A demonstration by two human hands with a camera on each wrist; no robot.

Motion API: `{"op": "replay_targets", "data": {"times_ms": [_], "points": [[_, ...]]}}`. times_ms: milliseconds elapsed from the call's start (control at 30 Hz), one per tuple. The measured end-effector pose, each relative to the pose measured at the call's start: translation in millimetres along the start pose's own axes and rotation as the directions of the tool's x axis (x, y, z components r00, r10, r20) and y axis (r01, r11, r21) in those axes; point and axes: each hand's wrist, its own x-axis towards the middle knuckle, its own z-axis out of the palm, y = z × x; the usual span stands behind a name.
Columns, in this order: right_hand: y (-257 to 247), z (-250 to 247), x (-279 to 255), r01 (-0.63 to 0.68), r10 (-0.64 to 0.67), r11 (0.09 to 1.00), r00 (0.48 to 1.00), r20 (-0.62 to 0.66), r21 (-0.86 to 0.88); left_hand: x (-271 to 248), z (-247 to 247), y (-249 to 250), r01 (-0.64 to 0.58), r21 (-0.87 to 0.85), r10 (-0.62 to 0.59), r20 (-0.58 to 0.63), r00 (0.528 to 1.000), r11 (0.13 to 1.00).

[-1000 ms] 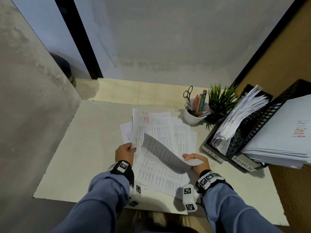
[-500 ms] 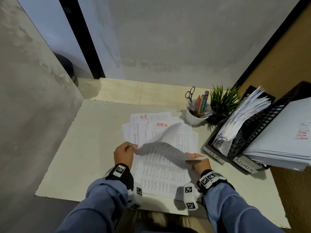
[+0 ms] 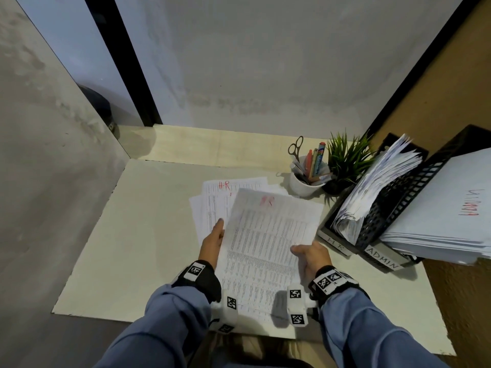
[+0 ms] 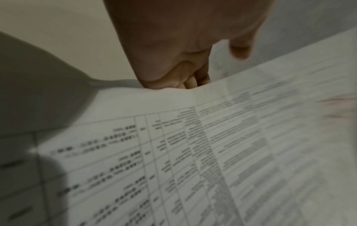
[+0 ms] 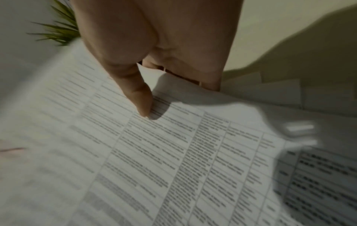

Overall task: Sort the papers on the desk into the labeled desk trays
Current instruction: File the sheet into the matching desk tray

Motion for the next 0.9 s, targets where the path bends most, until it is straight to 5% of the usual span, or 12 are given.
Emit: {"op": "replay_targets", "data": {"times_ms": [167,267,400,467,567,700,767,833,900], "points": [[-31.1,17.7,-28.8,0.156,-0.154,0.987,0.987,0.055,-0.031,-21.8,14.8,24.6,-0.302,0.139,0.299,0.044,0.953,0.943],[-68.2,29.1,-53.4,0.457,-0.449,0.871,0.89,0.086,-0.18,-41.7,22.6,53.8,-0.44,0.07,0.441,0.0,0.898,0.895],[-99.2,34.9,-78.2,0.656,-0.645,0.744,0.755,0.117,-0.128,-64.1,27.2,86.8,-0.636,0.172,0.651,-0.043,0.758,0.752],[-99.0,36.5,-83.6,0.667,-0.655,0.736,0.745,0.123,-0.115,-61.4,26.6,81.0,-0.617,0.193,0.633,-0.032,0.773,0.763],[-72.0,36.4,-76.1,0.539,-0.52,0.814,0.842,0.141,-0.218,-49.0,23.2,49.9,-0.453,0.225,0.46,0.025,0.888,0.862],[-50.5,30.7,-63.1,0.43,-0.411,0.828,0.902,0.132,-0.36,-45.5,21.5,27.3,-0.358,0.281,0.371,0.006,0.929,0.891],[-69.0,29.7,-65.2,0.545,-0.517,0.757,0.837,0.18,-0.361,-50.1,25.0,44.6,-0.382,0.218,0.396,-0.024,0.918,0.898],[-99.1,27.8,-72.2,0.687,-0.686,0.586,0.703,0.19,-0.429,-55.0,31.6,73.2,-0.473,0.271,0.5,-0.038,0.865,0.839],[-130.9,20.9,-70.2,0.68,-0.814,0.455,0.579,0.041,-0.575,-67.4,43.2,109.6,-0.578,0.297,0.605,0.003,0.797,0.76]]}}
